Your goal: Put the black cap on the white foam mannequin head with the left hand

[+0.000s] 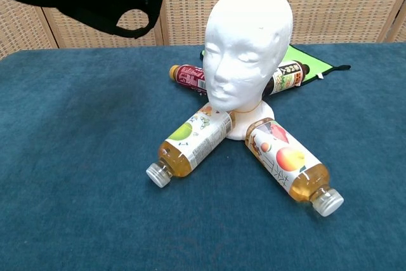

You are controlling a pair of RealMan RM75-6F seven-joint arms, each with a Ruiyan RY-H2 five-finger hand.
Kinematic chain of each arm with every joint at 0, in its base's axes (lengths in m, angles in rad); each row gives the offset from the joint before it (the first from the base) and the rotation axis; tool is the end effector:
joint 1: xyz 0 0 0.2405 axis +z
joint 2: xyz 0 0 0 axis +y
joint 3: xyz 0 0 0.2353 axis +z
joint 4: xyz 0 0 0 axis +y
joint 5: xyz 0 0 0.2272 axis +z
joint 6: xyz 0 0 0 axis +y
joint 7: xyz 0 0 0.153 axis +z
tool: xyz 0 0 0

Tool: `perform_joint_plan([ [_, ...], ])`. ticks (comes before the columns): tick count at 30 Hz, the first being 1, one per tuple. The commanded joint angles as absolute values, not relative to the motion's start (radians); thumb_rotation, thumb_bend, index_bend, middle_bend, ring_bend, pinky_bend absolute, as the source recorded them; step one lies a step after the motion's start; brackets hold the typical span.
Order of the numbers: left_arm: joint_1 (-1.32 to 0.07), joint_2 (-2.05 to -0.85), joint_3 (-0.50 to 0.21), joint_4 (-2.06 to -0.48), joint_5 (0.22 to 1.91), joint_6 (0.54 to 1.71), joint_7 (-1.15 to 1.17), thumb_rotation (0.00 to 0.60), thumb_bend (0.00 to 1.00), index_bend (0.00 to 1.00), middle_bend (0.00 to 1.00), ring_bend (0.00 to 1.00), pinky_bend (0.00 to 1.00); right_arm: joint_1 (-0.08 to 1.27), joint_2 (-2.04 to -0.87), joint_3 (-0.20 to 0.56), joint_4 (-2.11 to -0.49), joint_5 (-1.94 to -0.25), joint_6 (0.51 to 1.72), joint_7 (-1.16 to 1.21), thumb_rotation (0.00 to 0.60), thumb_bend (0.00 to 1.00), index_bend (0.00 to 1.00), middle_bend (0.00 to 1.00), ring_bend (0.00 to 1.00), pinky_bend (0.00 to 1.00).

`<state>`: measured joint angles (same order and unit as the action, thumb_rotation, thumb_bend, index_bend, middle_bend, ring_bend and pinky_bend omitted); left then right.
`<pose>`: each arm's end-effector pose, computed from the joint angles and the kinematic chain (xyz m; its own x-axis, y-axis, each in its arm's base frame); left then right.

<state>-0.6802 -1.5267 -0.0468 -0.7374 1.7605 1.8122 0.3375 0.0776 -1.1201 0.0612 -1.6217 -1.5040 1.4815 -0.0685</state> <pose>-0.1865 0.3473 0.1145 0.4975 -0.7918 0.3544 0.2394 -0.2674 -0.9334 -0.2968 -0.1901 0.1339 0.4470 0.0024 0.8945 -0.8945 -0.0079 0.4470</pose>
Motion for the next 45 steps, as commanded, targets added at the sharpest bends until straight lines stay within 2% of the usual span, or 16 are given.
perform_joint_plan([
  [1, -0.713, -1.498, -0.058, -0.783, 1.780, 1.799, 0.359, 0.600, 0.71, 0.81, 0.88, 0.86, 0.76, 0.078, -1.120, 0.061, -1.623, -1.505, 1.482, -0.068, 0.600, 0.05, 0.14, 0.00, 0.00, 0.00],
  [11, -0.809, -1.449, -0.111, -0.904, 1.809, 1.750, 0.416, 0.600, 0.71, 0.80, 0.88, 0.86, 0.76, 0.075, -1.114, 0.065, -1.624, -1.498, 1.483, -0.054, 0.600, 0.05, 0.14, 0.00, 0.00, 0.00],
  [24, -0.949, -1.436, -0.175, -1.068, 1.840, 1.599, 0.542, 0.600, 0.71, 0.80, 0.88, 0.86, 0.76, 0.072, -1.091, 0.077, -1.619, -1.477, 1.480, 0.017, 0.600, 0.05, 0.14, 0.00, 0.00, 0.00],
  [45, -1.026, -1.430, -0.159, -1.208, 1.928, 1.461, 0.680, 0.600, 0.71, 0.80, 0.88, 0.86, 0.76, 0.065, -1.074, 0.083, -1.623, -1.479, 1.494, 0.059, 0.600, 0.05, 0.14, 0.00, 0.00, 0.00],
])
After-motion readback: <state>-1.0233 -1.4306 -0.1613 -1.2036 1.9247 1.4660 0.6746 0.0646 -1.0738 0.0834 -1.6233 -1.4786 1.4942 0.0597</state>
